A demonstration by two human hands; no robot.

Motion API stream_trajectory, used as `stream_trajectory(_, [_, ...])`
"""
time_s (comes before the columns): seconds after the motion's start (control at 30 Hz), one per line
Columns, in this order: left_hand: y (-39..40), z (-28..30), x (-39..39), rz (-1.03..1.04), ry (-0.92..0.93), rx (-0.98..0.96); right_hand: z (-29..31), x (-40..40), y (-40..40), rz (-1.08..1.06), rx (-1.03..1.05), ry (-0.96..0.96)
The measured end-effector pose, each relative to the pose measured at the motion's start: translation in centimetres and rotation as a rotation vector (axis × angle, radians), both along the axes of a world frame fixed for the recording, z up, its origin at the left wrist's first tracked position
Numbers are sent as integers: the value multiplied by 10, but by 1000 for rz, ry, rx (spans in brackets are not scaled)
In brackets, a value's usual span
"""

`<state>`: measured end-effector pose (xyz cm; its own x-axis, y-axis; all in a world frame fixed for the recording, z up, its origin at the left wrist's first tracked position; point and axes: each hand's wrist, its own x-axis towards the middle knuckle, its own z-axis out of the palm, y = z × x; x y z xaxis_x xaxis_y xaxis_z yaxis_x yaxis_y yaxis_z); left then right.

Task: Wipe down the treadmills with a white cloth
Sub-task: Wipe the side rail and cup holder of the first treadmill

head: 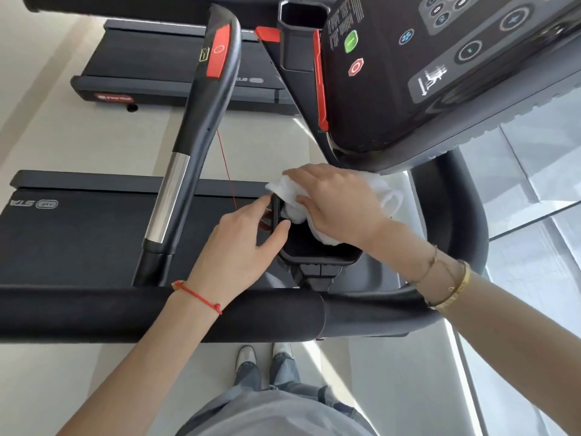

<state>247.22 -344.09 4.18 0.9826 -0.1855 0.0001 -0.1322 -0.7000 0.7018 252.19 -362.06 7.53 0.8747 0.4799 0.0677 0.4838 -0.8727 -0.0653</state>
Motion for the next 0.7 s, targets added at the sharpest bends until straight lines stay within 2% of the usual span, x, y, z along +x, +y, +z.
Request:
stream_trajectory(0.1, [0, 0, 0, 3, 10, -13, 3, 0, -14, 71, 43, 46])
stream_trajectory(0.23, [0, 2, 0, -6, 11, -49, -3, -19, -44, -89, 309, 147])
stream_trajectory(0.3, [0, 3, 0, -6, 8, -63, -6, -20, -48, -113, 328, 212])
stream_trajectory(0.4, [0, 3, 0, -4, 9, -43, -3, -8, -40, -31, 165, 161])
stream_trajectory(0.53, [0, 4, 1, 4, 17, -11, 0, 8, -13, 118, -163, -25])
stream_trajectory(0.63, [0, 4, 1, 13, 11, 4, -2, 9, 1, 187, -235, -82])
stream_trajectory(0.7, [0, 3, 2, 11, 9, -3, -2, 3, -3, 134, -225, -85])
